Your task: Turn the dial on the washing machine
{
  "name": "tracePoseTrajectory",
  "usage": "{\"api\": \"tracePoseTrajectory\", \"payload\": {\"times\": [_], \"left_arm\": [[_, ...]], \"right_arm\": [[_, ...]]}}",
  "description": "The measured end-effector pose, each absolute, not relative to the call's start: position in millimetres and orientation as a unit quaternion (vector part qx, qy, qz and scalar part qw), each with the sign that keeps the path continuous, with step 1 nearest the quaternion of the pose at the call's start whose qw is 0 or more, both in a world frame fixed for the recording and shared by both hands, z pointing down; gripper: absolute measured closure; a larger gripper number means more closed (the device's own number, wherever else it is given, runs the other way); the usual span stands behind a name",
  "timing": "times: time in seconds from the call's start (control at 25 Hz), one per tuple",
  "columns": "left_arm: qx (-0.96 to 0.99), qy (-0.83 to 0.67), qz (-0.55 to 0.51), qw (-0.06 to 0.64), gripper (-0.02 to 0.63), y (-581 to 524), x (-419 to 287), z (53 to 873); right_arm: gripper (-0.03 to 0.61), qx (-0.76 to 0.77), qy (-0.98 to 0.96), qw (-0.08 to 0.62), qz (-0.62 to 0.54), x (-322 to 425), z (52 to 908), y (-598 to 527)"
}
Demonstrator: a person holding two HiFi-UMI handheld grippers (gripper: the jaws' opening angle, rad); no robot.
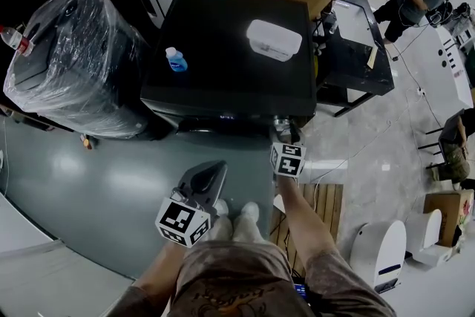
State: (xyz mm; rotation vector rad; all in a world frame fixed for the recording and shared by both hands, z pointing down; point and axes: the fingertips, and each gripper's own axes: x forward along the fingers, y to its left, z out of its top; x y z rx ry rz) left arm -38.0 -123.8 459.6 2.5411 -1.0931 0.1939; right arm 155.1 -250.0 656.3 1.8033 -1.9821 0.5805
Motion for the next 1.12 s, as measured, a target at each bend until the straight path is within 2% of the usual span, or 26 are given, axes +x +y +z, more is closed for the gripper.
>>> {"api": "tracePoseTrajectory", "payload": {"times": [0.4,1.12], "left_arm": [[0.903,-0.382,0.074,0.184,0.621,-120,-33,462],[0.902,-0.384,0.077,0.182,0.621,-119,-35,463]], "right_arm": [[0.319,0.635,-0.708,0.071,0.301,159,659,-249],[0.319,0.591,-0.637,-0.211,0.447,165,658,-248]]}}
